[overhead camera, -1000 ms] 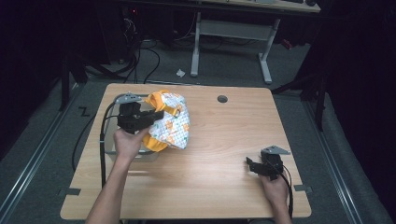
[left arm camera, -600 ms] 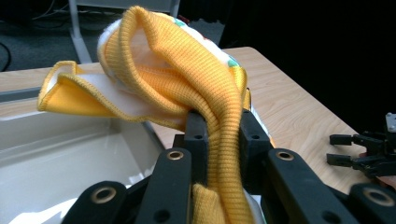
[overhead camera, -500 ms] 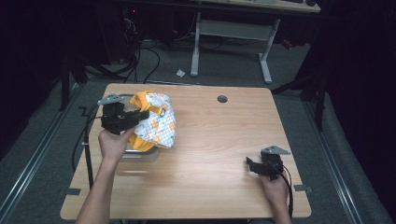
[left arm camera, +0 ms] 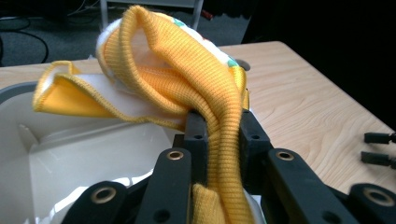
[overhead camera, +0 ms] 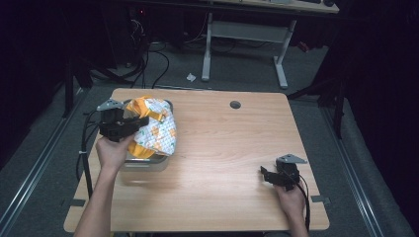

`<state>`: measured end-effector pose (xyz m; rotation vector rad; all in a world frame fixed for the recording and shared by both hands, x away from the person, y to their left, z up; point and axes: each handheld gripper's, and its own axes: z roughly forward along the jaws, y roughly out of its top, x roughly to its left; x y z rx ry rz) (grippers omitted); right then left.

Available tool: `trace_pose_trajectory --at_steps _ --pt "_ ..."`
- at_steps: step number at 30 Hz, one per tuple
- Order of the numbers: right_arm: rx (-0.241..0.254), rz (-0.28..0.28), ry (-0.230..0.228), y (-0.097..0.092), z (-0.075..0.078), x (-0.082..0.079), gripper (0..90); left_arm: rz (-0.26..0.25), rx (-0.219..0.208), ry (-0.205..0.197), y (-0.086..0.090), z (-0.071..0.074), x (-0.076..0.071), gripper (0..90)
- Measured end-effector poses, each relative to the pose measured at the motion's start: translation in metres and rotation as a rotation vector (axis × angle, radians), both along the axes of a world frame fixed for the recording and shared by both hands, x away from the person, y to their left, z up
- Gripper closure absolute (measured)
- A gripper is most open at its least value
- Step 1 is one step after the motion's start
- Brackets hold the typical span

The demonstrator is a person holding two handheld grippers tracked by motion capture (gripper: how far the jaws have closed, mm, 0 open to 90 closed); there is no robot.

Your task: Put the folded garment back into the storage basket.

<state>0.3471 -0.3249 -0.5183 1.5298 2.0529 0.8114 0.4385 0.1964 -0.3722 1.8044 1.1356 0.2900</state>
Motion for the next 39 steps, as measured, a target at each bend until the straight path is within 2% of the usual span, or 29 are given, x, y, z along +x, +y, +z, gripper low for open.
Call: trace_pose_trajectory --at_steps 7,12,18,19,23,25,26,29,33,39 --pt "0.0 0.0 0.0 0.0 0.0 0.0 29.2 0.017 0.012 0.019 0.005 -0.006 0.006 77.4" --pt "0.0 0.0 0.0 0.0 0.0 0.0 29.2 0.024 0.037 0.044 0.008 -0.016 0.012 77.3" --pt "0.0 0.0 0.0 0.0 0.0 0.0 29.1 0.035 0.1 0.069 0.009 -0.027 0.019 77.2" --pt "0.0 0.0 0.0 0.0 0.0 0.0 29.1 0.035 0.131 0.073 0.009 -0.03 0.022 77.2" --pt "0.0 0.0 0.0 0.0 0.0 0.0 29.1 0.035 0.164 0.086 0.008 -0.035 0.026 77.0" --pt "0.0 0.0 0.0 0.0 0.0 0.0 29.2 0.038 0.203 0.096 0.005 -0.041 0.03 77.0" --pt "0.0 0.0 0.0 0.0 0.0 0.0 29.2 0.038 0.203 0.096 0.005 -0.041 0.03 77.0" --pt "0.0 0.0 0.0 0.0 0.0 0.0 29.1 0.046 0.244 0.114 0.004 -0.05 0.036 77.0" --pt "0.0 0.0 0.0 0.0 0.0 0.0 29.1 0.051 0.263 0.137 0.003 -0.057 0.04 76.9" --pt "0.0 0.0 0.0 0.0 0.0 0.0 29.1 0.053 0.265 0.151 0.001 -0.062 0.044 76.9"
